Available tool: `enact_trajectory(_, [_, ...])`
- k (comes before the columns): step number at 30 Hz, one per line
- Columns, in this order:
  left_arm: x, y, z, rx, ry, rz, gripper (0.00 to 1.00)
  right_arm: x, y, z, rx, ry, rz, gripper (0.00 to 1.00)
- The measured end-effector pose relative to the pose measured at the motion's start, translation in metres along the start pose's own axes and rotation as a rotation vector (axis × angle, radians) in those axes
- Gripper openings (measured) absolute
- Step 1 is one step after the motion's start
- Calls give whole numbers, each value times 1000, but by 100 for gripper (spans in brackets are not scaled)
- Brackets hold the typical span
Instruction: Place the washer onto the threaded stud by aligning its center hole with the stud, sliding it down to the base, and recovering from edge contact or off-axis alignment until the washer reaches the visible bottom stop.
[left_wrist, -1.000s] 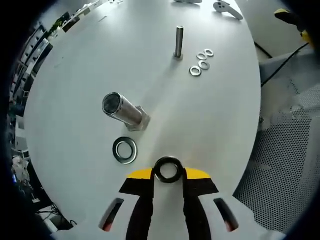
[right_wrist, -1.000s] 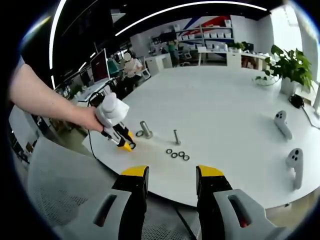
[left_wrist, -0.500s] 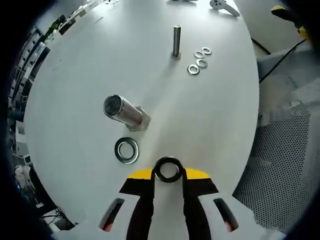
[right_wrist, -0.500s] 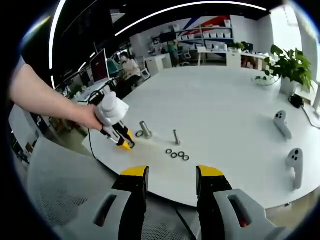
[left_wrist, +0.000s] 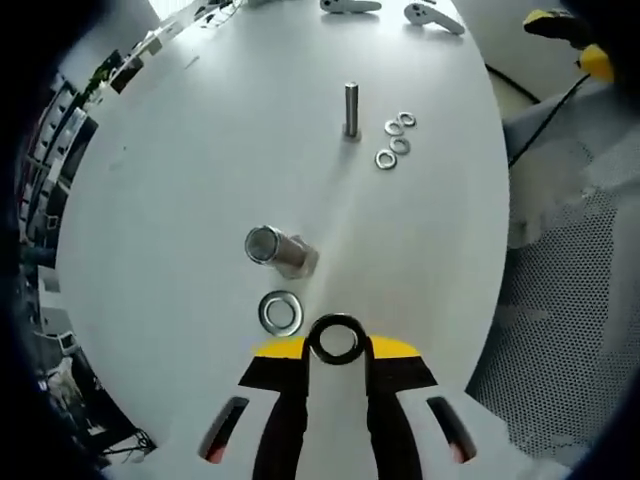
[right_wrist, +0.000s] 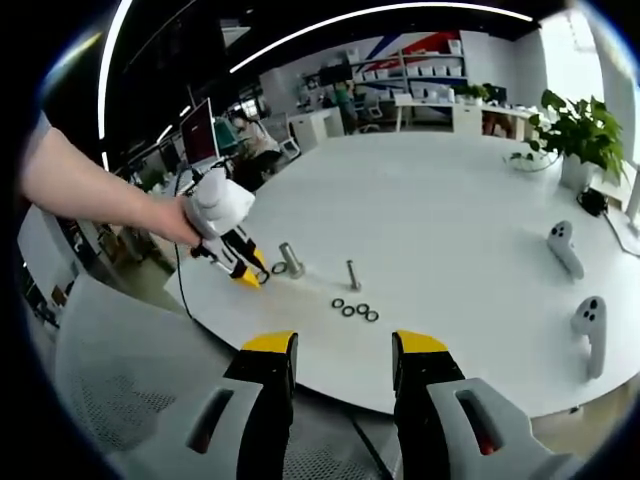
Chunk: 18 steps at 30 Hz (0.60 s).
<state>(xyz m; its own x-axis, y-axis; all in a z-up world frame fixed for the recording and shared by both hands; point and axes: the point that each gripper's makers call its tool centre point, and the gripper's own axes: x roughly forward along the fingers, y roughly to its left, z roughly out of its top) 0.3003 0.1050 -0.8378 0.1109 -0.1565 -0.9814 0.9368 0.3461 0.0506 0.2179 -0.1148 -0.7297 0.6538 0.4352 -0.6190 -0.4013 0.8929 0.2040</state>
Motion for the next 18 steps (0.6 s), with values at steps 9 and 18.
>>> enact_trajectory(9, [-14,13,12,55,-18,13,19,0,0,0,2,-2,-1,40])
enact_trajectory(18, [-28,16,30,101,-46,21,19,0,-1,1,3,-3,-1,40])
